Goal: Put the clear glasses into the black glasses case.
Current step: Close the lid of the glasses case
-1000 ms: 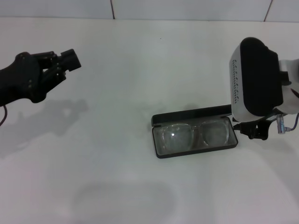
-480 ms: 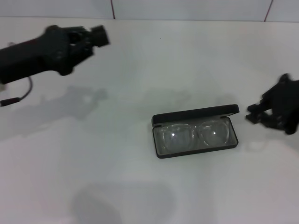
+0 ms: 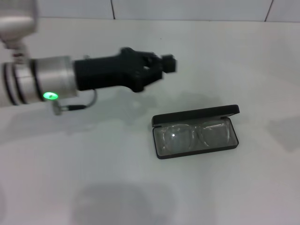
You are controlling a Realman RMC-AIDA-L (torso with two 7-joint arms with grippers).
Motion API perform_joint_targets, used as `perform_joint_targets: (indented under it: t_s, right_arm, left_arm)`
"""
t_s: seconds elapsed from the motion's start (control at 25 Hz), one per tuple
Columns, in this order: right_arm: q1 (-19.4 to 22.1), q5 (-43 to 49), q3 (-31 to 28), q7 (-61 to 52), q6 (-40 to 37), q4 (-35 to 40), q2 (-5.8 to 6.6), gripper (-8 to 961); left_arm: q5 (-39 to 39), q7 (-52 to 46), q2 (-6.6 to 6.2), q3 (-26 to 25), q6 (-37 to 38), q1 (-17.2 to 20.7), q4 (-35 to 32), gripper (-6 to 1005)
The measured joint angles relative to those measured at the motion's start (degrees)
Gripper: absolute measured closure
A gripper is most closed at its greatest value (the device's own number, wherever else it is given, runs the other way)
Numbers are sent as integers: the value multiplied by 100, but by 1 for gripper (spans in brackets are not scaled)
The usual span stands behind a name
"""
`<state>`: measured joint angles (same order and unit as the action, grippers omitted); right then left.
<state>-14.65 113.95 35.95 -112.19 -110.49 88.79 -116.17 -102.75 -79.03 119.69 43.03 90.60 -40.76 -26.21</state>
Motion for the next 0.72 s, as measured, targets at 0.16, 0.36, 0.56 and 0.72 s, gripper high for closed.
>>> perform_joint_targets:
  t_s: [0.16,0.36,0.56,0.72]
  right_arm:
    - [6,-390,-1297,630,7,-1181,53,837]
    - [-27,-947,-2441,1210,-11,-2482,201,837]
    - [-34,-1052,-2598,1423,9,-2856,210,836]
    - [-75,-1053,-2606,1444,13,-2888,195,836]
  left_arm:
    - [196,337,40,353,-487,-283,590,877]
    - [415,799,97,749,-1121,-740,1374,874]
    - [472,958,107,925,-1565,-1003,1732,874]
    - [472,940,107,932,-1625,-1005,1808,873]
